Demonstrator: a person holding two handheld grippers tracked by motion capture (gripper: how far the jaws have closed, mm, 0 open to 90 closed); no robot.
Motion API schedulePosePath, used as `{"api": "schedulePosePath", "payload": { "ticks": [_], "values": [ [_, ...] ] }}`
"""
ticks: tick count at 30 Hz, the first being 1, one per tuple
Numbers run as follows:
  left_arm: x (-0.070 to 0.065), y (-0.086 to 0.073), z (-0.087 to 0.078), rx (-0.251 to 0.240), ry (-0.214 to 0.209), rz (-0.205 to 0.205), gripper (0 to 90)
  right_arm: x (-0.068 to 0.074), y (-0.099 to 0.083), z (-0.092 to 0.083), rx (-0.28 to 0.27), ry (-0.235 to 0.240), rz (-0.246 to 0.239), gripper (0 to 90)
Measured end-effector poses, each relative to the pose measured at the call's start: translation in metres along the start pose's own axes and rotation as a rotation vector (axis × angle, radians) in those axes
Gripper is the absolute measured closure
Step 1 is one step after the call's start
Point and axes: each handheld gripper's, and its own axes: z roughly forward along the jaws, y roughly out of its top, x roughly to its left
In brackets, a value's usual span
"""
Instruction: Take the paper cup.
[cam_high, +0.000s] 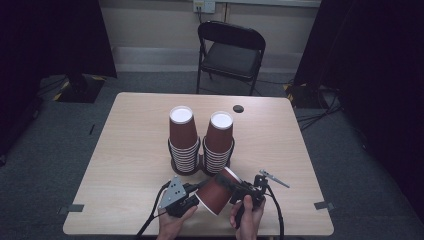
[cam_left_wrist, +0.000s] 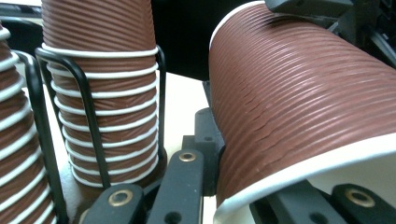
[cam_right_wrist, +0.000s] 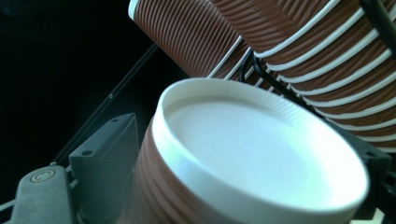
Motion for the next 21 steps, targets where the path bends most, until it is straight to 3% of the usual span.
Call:
{"api": "schedulePosePath", "payload": {
  "ticks": [9,15,18,21],
  "values": [
    [0.006,-0.002,-0.005,0.058,-0.02,-0.02,85.6,-0.001,0.008,-0.002,-0.023,-0.033,-0.039,13.9],
    [0.013,-0.002,-0.011,0.083,0.012,-0.029,85.5,-0.003,0.011,-0.008,-0.061,-0.036,-0.076,14.8],
    [0.017,-0.002,-0.013,0.095,0.034,-0.025,85.4,-0.004,0.01,-0.011,-0.064,-0.047,-0.118,14.7],
    [0.02,-0.001,-0.015,0.093,0.044,-0.043,85.5,-0.003,0.008,-0.014,-0.056,-0.045,-0.199,13.3]
  ]
}}
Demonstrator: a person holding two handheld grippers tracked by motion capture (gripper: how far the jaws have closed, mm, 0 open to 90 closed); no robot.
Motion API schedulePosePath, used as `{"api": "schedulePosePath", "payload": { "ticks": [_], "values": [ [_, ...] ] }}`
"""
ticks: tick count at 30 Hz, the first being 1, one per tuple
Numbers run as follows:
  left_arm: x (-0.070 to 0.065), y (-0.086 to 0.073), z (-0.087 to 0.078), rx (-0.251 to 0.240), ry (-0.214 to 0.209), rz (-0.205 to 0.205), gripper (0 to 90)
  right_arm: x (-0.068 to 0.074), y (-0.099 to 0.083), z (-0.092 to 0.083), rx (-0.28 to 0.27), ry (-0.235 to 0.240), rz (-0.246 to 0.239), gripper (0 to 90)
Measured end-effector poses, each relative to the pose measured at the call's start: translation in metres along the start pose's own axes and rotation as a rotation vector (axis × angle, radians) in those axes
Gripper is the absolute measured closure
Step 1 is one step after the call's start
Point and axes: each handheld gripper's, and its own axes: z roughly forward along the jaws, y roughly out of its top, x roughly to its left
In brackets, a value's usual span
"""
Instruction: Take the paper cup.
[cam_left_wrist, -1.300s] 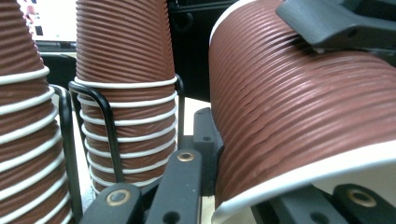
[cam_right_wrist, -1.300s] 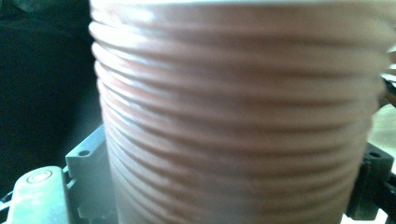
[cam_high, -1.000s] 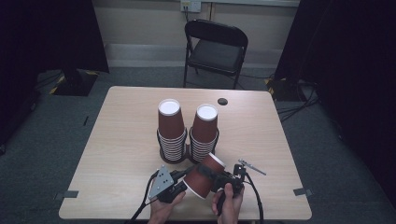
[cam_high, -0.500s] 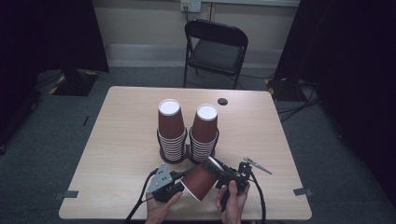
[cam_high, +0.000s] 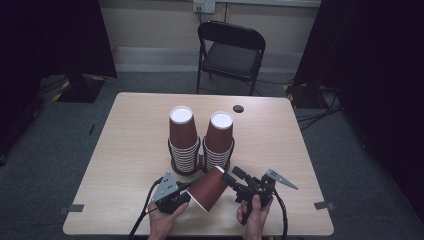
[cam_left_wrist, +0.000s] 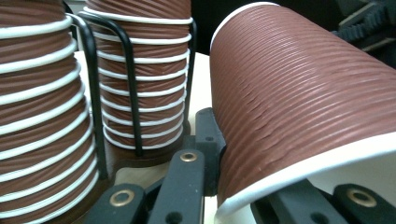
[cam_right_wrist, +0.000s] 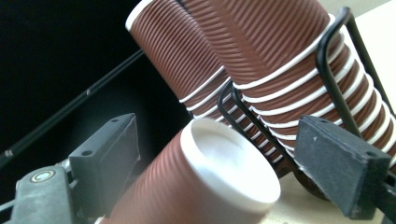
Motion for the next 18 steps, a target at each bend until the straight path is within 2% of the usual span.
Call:
{"api": "schedulePosePath", "payload": {
  "ticks": [3,4,7,9,10,13,15,18],
  "values": [
    [0.004,0.001,-0.002,0.009,0.005,-0.008,85.5,0.002,-0.001,-0.004,0.021,-0.017,-0.059,12.9],
    [0.005,0.002,-0.003,0.011,-0.006,-0.023,85.5,0.002,-0.001,-0.005,0.025,-0.021,-0.068,12.9],
    [0.008,0.003,-0.006,0.023,-0.02,-0.039,85.6,0.001,-0.001,-0.009,0.04,0.034,-0.104,12.5],
    [0.011,0.004,-0.008,0.042,-0.027,-0.04,85.6,0.002,-0.001,-0.011,0.074,0.047,-0.126,13.0],
    [0.012,0.004,-0.009,0.05,-0.033,-0.042,85.6,0.002,-0.001,-0.011,0.074,0.047,-0.126,13.0],
    [0.014,0.007,-0.012,0.078,-0.021,-0.035,85.6,0.002,-0.003,-0.014,0.095,0.055,-0.194,13.3],
    [0.016,0.008,-0.014,0.08,-0.022,-0.047,85.7,0.002,-0.004,-0.014,0.114,0.04,-0.224,12.9],
    [0.018,0.009,-0.016,0.091,-0.022,-0.044,85.6,0.001,-0.007,-0.014,0.131,-0.017,-0.332,12.9]
  ]
}}
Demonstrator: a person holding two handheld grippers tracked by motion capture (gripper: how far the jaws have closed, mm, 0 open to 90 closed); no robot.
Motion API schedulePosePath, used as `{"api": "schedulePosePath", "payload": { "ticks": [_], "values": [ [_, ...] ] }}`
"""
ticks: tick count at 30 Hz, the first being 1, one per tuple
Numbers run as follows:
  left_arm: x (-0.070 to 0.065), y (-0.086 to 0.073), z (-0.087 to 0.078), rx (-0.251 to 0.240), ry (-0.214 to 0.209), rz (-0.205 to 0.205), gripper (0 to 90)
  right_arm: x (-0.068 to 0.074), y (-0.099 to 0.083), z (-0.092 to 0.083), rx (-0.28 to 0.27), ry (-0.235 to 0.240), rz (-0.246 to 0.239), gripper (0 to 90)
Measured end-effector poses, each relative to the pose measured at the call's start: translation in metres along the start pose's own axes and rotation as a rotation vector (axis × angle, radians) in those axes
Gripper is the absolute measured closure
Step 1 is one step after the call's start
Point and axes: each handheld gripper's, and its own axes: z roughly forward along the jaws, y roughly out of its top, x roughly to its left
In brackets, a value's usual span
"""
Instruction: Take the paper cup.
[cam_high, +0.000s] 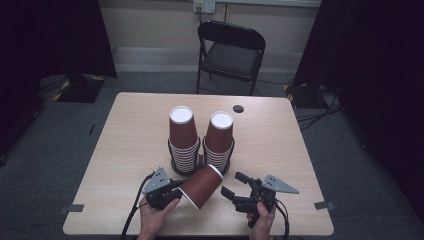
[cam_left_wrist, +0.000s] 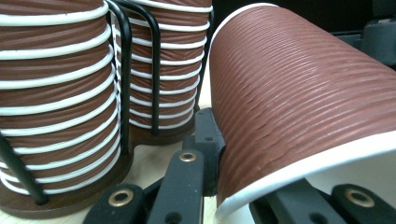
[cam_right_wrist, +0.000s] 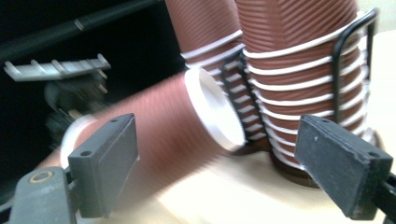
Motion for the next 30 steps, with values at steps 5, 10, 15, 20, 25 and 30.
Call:
{"api": "schedulePosePath", "payload": {
  "ticks": [5,10,15,20,25,30],
  "values": [
    [0.003,0.004,0.0,0.024,0.015,-0.013,85.4,0.004,-0.006,-0.001,0.017,-0.049,-0.156,12.6],
    [0.002,0.01,0.0,0.057,0.029,0.021,85.4,0.007,-0.013,0.003,-0.005,-0.182,-0.245,13.1],
    [0.005,0.015,-0.001,0.079,0.02,0.025,85.5,0.009,-0.016,0.004,0.049,-0.189,-0.297,13.4],
    [0.006,0.021,0.0,0.123,-0.002,0.031,85.5,0.011,-0.018,0.005,0.078,-0.236,-0.361,13.5],
    [0.002,0.024,0.004,0.159,-0.011,0.065,85.5,0.011,-0.019,0.009,0.129,-0.268,-0.426,13.5],
    [0.002,0.028,0.009,0.237,-0.007,0.07,85.5,0.016,-0.02,0.01,0.182,-0.285,-0.53,13.4]
  ]
}}
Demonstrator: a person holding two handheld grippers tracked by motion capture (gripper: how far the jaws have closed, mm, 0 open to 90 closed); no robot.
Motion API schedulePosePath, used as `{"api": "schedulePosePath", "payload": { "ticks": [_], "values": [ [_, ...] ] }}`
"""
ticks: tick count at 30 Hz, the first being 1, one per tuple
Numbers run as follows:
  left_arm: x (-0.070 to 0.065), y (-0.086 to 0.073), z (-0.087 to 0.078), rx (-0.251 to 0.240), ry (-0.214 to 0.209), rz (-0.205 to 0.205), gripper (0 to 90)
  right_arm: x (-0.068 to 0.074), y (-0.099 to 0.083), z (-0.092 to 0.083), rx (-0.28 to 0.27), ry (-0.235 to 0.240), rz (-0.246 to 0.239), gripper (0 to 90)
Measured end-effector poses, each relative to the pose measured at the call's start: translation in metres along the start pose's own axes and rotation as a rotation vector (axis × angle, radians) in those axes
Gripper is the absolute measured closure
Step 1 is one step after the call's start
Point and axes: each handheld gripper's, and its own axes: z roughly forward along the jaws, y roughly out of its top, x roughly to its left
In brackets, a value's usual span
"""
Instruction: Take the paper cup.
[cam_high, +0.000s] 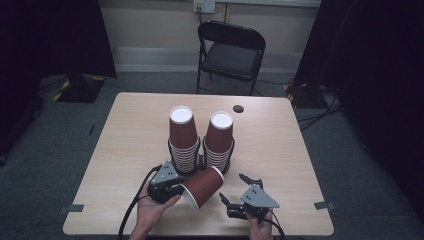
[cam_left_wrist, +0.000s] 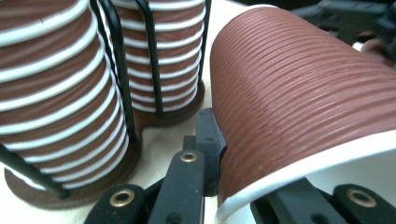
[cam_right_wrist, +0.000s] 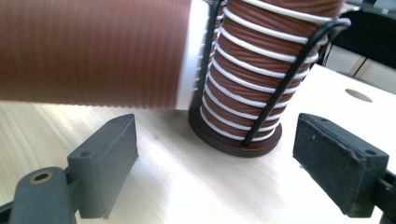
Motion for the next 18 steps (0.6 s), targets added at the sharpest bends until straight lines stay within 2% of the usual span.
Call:
{"api": "schedulePosePath", "payload": {
  "ticks": [2,4,7,9,15,18],
  "values": [
    [0.0,0.002,0.002,0.034,-0.003,-0.004,85.5,0.003,0.001,0.0,0.019,0.003,-0.022,13.4],
    [0.0,0.005,0.003,0.053,-0.001,-0.007,85.6,0.005,0.001,-0.001,0.022,0.038,-0.052,12.7],
    [0.003,0.006,0.003,0.054,-0.01,-0.033,85.6,0.007,0.002,0.001,0.032,0.031,-0.074,12.8],
    [0.004,0.007,0.002,0.059,-0.015,-0.045,85.6,0.009,0.003,0.001,0.044,0.038,-0.113,12.7],
    [0.006,0.011,-0.001,0.08,-0.024,-0.033,85.7,0.013,0.01,-0.001,0.023,0.045,-0.232,12.7],
    [0.007,0.011,-0.001,0.094,-0.052,-0.037,85.7,0.014,0.015,-0.001,0.009,0.029,-0.277,12.7]
  ]
}}
